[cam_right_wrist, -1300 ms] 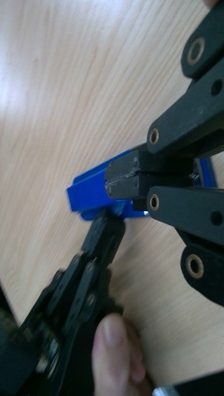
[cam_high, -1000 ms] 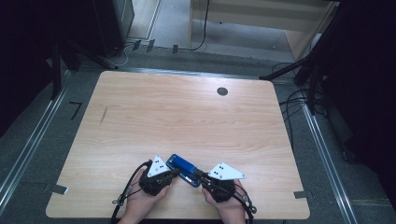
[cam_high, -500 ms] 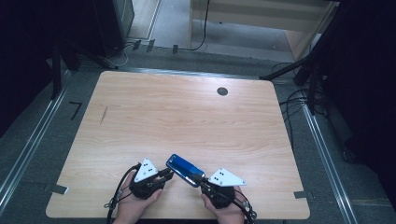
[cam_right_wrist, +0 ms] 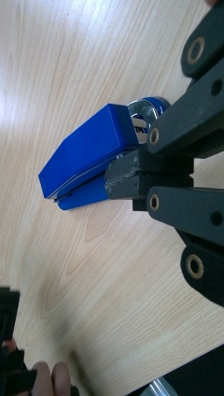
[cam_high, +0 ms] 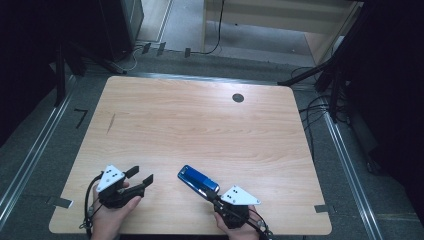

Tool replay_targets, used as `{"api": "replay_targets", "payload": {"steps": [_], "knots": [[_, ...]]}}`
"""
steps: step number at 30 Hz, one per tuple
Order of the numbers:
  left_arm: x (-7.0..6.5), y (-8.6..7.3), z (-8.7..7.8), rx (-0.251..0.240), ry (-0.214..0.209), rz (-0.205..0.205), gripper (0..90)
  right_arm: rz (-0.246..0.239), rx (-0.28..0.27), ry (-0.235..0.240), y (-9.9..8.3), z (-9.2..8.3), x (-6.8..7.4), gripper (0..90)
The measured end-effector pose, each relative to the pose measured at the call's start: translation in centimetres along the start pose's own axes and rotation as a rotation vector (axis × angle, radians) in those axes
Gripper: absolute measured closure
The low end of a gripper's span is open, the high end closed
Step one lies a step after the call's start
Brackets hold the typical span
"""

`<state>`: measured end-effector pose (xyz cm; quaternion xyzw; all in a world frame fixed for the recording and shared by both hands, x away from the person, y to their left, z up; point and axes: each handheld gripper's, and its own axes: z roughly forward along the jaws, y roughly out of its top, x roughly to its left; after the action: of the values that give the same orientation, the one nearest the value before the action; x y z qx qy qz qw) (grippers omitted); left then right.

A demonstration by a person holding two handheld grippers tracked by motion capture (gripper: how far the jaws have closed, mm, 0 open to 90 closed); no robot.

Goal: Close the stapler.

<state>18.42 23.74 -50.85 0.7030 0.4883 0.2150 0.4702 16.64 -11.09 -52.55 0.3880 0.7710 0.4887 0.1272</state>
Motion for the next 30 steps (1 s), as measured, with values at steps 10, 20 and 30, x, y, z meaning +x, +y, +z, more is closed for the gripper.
{"api": "replay_targets", "payload": {"steps": [10, 20, 30], "knots": [[4.3, -1.0, -3.0, -0.013, 0.118, -0.038, 15.0, 0.014, 0.01, -0.018, -0.7, 0.4, 0.4, 90.0], [7.0, -1.4, -4.5, -0.027, 0.184, -0.087, 9.9, 0.04, -0.014, -0.055, -1.2, 0.4, 0.4, 90.0], [7.9, -1.9, -3.9, -0.011, 0.226, -0.099, 9.6, 0.046, -0.043, -0.096, -1.6, 0.8, 0.5, 90.0]]}}
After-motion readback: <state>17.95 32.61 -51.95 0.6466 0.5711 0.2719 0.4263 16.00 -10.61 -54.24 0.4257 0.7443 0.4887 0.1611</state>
